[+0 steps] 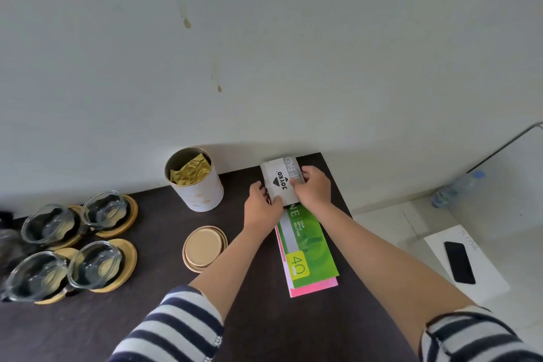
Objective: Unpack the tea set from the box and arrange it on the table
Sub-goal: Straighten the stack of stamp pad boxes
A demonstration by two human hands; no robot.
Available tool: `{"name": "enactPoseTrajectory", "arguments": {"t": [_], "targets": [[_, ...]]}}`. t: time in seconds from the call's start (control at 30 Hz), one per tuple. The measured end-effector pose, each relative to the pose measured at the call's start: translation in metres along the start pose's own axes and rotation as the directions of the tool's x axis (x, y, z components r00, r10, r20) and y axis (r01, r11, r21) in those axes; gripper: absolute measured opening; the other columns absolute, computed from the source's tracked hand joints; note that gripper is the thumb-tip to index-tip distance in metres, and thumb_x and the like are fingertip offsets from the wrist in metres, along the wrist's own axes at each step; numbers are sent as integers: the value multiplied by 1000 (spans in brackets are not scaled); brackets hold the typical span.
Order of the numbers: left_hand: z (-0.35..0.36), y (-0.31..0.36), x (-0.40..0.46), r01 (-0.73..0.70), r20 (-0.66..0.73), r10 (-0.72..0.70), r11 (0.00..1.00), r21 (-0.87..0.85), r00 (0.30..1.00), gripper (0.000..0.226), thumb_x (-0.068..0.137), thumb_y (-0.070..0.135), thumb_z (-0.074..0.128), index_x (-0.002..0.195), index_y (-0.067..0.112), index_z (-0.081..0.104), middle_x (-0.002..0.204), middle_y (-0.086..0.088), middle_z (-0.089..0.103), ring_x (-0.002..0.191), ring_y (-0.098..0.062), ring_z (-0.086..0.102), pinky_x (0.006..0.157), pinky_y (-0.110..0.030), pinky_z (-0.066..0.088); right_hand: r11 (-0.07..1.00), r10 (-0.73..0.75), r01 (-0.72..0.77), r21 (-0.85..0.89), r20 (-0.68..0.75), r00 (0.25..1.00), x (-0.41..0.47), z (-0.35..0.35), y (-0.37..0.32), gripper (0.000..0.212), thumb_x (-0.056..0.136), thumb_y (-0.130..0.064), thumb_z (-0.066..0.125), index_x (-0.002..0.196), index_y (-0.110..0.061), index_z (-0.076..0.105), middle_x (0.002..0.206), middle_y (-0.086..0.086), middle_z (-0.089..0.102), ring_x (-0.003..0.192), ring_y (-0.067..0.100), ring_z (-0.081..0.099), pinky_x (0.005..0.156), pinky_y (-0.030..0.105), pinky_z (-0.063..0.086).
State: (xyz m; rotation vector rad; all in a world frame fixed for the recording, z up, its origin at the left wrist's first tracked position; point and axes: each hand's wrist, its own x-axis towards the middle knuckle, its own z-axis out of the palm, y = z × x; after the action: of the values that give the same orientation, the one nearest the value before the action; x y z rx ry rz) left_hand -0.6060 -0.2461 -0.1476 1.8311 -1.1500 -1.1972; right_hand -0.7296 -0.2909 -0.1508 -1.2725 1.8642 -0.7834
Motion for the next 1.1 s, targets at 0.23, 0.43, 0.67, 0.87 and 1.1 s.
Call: {"name": "enactPoseTrajectory", "arguments": {"t": [0.23,0.43,0.67,0.87,1.1], "targets": [[-10,-34,-43,-85,240,86,996,-15,967,96,80,19,74,149,7,9,155,-6,25,141,-14,28,111,-27,28,998,-56,51,30,187,981,-39,-23,31,80,84,-27,71,149,-12,27,148,5,42,135,16,41,106,25,31],[-16,-82,-116,-346,410,259,926,153,874,122,59,32,87,150,18,8,151,12,24,139,2,22,112,-16,20,976,-212,219,-9,215,953,-136,-54,104,82,77,-25,77,146,-21,32,138,-12,47,128,4,42,106,21,32],[-10,-84,-126,-368,328,287,903,222,900,103,71,12,80,150,22,15,148,7,34,137,-4,29,109,-12,20,885,-423,451,-116,208,882,-167,-60,136,84,71,-23,83,142,-22,39,138,-15,43,125,2,38,103,10,26],[-7,-89,-122,-465,333,360,823,328,872,72,82,12,71,145,18,37,153,-2,29,143,-13,24,108,-9,13,824,-536,544,-159,94,839,-154,-55,142,61,72,-14,83,128,-13,60,127,-6,58,113,15,54,97,28,44],[0,-99,-120,-564,299,480,733,380,825,48,82,10,71,129,9,59,146,-14,40,131,-23,45,108,-24,30,802,-549,554,-221,92,831,-138,-54,143,49,69,-19,84,115,-10,70,123,4,64,104,4,46,90,23,44]]}}
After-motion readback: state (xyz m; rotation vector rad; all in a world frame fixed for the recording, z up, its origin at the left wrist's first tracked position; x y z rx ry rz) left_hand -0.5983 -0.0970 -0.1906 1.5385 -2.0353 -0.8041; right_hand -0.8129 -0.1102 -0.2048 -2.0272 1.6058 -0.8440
